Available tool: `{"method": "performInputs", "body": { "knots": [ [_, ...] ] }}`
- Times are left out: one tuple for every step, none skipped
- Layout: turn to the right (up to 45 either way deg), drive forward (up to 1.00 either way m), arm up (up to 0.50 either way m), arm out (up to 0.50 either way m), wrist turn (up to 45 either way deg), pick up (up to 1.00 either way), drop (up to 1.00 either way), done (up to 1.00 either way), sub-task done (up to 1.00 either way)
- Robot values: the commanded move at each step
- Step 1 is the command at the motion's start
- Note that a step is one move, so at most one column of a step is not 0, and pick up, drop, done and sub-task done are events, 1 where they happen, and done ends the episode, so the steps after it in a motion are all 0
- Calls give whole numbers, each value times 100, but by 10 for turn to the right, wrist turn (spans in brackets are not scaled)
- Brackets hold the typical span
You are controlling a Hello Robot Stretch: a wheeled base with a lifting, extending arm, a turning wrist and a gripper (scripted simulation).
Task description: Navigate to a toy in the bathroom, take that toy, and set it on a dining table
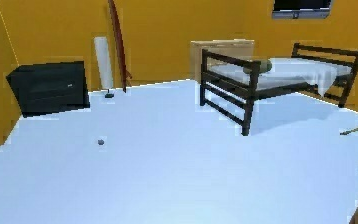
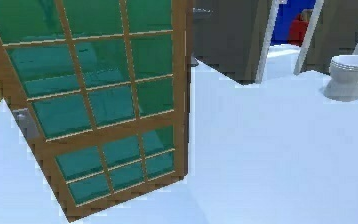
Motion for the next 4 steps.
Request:
{"method": "performInputs", "body": {
  "knots": [
    [-420,0,0,0,0,0,0,0,0],
    [0,55,0,0,0,0,0,0,0],
    [-450,0,0,0,0,0,0,0,0],
    [0,35,0,0,0,0,0,0,0]
  ]
}}
